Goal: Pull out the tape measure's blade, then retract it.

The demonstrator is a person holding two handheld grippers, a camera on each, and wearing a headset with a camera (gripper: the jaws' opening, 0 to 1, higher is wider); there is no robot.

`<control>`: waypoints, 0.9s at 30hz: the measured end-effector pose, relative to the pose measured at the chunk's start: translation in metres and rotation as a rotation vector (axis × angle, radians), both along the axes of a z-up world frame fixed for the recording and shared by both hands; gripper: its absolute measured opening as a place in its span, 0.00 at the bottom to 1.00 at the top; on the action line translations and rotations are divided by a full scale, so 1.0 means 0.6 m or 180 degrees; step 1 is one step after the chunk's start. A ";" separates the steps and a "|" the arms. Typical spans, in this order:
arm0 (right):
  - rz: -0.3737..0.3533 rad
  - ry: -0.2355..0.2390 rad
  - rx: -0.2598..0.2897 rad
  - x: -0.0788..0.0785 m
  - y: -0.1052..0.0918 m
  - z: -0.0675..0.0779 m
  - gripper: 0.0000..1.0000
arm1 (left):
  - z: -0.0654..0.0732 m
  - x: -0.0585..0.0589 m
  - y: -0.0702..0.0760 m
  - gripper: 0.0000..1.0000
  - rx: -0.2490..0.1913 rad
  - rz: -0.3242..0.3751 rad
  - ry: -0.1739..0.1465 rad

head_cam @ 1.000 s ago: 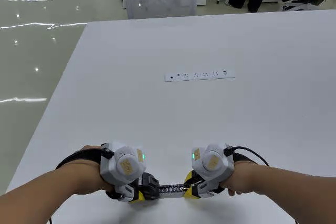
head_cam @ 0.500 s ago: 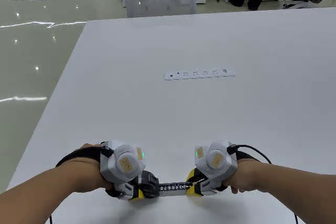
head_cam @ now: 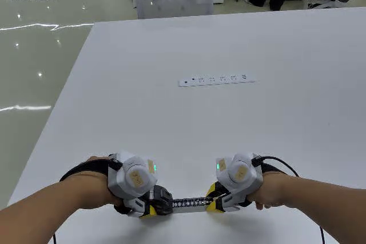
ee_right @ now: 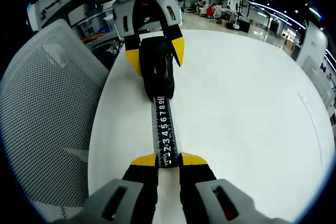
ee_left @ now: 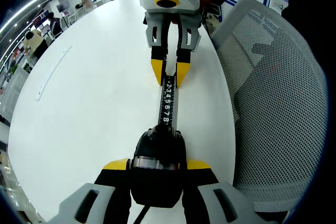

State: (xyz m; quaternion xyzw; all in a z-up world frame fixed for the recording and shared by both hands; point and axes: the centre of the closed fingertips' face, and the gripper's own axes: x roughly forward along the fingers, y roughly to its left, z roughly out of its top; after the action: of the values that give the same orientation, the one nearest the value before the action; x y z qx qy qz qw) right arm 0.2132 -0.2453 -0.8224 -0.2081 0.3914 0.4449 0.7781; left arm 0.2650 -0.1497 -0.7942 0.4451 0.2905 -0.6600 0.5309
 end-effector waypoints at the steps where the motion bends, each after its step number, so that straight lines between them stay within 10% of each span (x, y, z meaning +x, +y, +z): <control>1: 0.0001 -0.0001 -0.0001 -0.001 -0.001 0.000 0.13 | 0.000 0.000 0.000 0.34 0.0000 0.0001 0.0001; 27: -0.0034 0.0005 0.0009 -0.014 -0.027 0.002 0.13 | 0.000 -0.001 0.000 0.34 0.0003 0.0005 -0.0008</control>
State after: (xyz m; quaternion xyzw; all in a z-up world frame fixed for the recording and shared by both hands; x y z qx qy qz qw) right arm 0.2050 -0.2612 -0.8212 -0.2045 0.3925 0.4415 0.7805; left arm 0.2642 -0.1495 -0.7941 0.4460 0.2904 -0.6589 0.5316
